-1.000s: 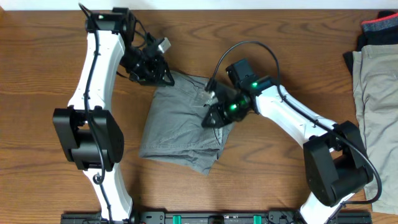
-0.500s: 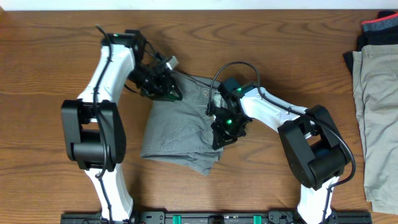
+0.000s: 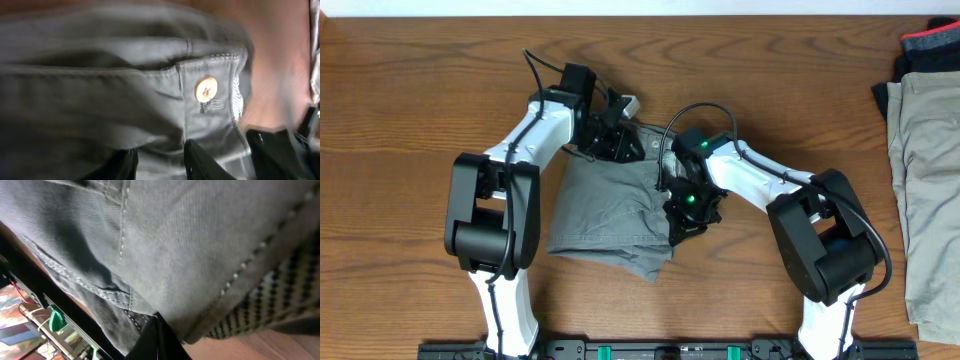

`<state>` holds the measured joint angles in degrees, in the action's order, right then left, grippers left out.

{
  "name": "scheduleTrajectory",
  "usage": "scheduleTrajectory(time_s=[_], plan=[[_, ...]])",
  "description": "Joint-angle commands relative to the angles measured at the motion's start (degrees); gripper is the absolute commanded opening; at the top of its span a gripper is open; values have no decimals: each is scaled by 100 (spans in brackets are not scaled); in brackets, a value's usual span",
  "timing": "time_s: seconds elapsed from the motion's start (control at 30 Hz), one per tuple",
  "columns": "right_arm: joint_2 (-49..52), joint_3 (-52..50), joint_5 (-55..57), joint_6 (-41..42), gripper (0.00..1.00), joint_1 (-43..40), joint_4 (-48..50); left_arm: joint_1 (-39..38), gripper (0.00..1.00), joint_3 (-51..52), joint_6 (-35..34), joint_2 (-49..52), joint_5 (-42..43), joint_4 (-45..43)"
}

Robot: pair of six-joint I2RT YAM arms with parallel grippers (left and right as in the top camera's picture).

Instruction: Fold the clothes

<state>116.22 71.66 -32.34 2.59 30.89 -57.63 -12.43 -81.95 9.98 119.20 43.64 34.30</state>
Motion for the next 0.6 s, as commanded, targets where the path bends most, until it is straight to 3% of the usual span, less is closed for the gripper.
scheduleTrajectory(time_s=[0.0,0.23,0.4,0.57], plan=[[68,17,391,79,1,-11,-31,7,33,37,-428,72,-76,-466],[68,17,697,107,1,-11,-162,-9,34,-39,-844,66,-83,-1167],[68,17,826,96,1,-15,-245,490,54,-507,-1453,-177,-70,-767],[-282,26,850,-273,1,-26,-238,1169,65,-765,-1462,-841,-57,-42]])
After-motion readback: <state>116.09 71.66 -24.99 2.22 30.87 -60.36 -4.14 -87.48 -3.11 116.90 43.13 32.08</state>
